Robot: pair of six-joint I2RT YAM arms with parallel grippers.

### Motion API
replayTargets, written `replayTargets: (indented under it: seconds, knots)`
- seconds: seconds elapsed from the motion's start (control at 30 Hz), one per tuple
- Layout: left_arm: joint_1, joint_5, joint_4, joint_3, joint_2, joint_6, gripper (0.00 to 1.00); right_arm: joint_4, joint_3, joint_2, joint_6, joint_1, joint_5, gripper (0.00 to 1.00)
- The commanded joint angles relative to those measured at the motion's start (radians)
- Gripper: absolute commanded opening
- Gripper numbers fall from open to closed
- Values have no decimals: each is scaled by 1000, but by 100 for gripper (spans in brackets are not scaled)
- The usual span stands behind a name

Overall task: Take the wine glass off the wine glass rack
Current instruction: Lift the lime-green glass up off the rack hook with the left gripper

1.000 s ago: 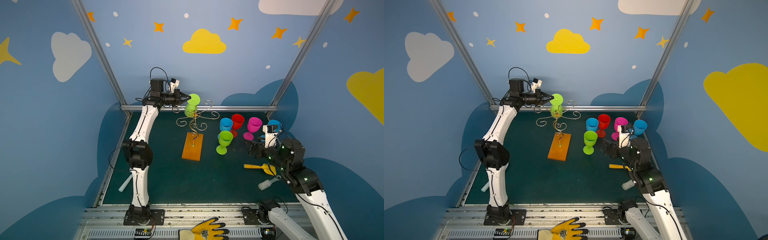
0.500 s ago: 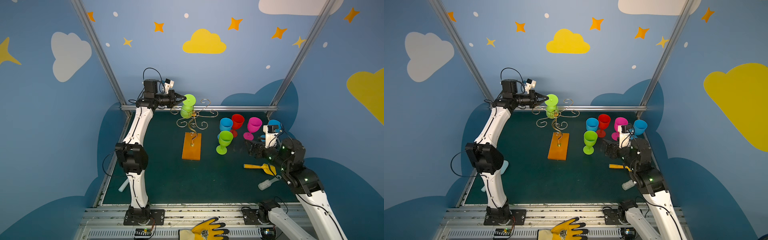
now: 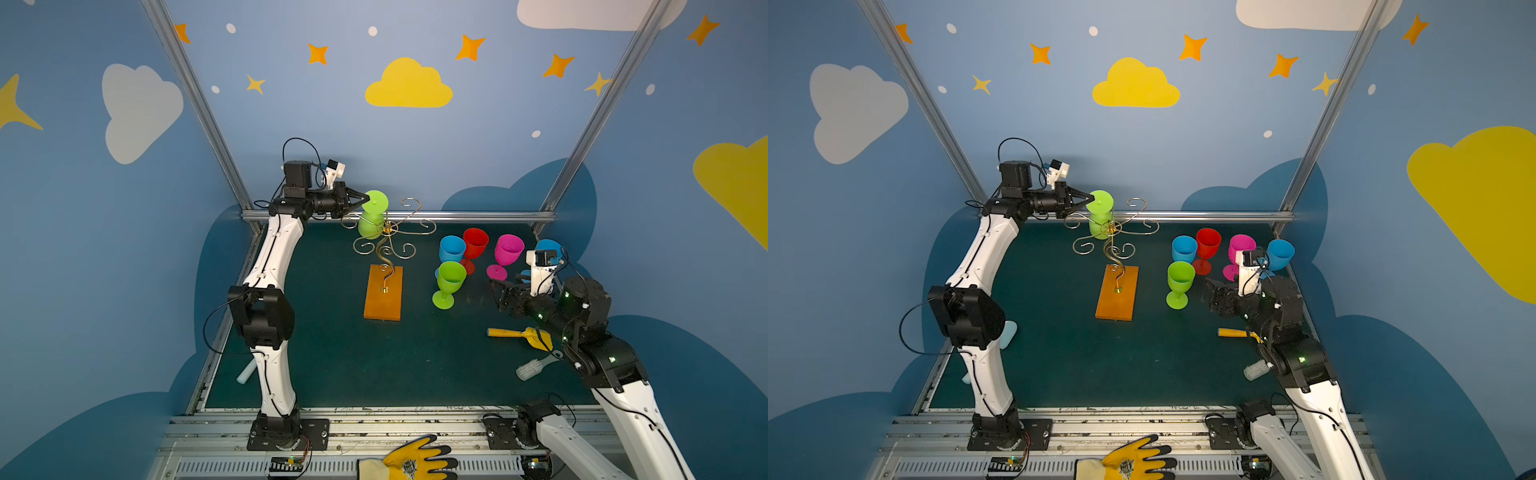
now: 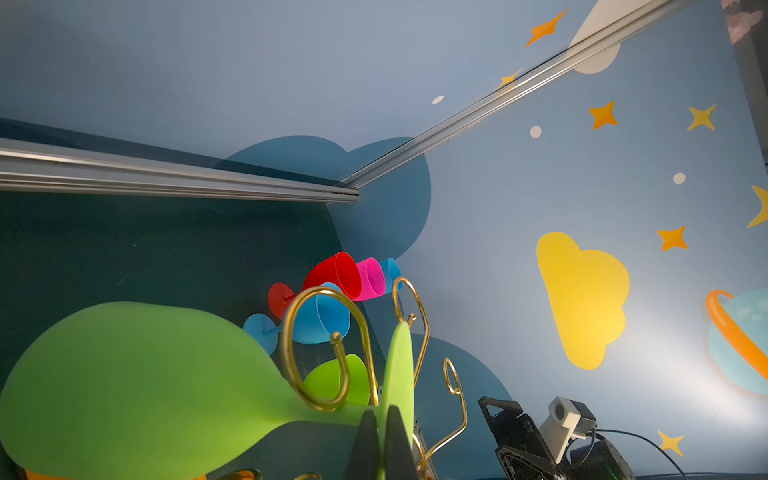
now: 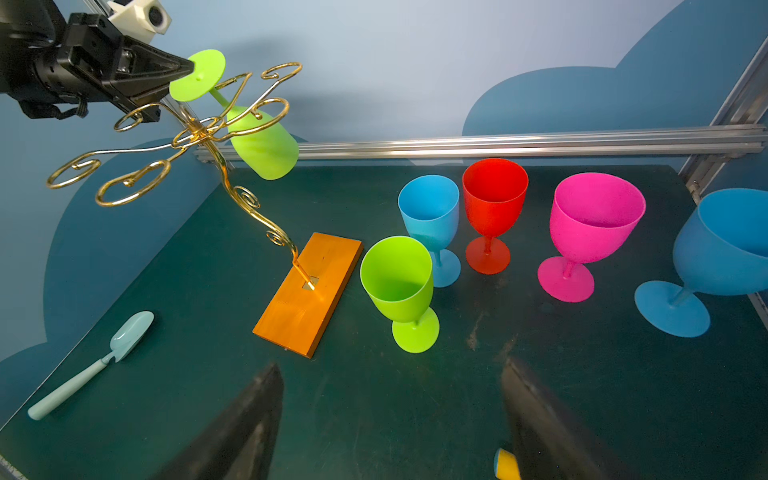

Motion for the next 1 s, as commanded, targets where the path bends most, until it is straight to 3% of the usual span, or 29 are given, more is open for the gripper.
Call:
replayTargets:
  seconds: [0.0, 0.23, 0.73, 0.97]
  knots:
    - [29, 4, 39, -27, -54, -2, 3, 5, 24, -3, 11, -3, -8, 82]
    - [51, 0, 103, -62, -65, -49, 3, 5, 22, -5, 13, -3, -9, 82]
    - [212, 23, 528, -113, -110, -402, 3, 36, 46, 39, 5, -2, -19, 82]
    - [223, 3, 612, -76, -190, -453, 3, 83, 90, 99, -15, -3, -21, 82]
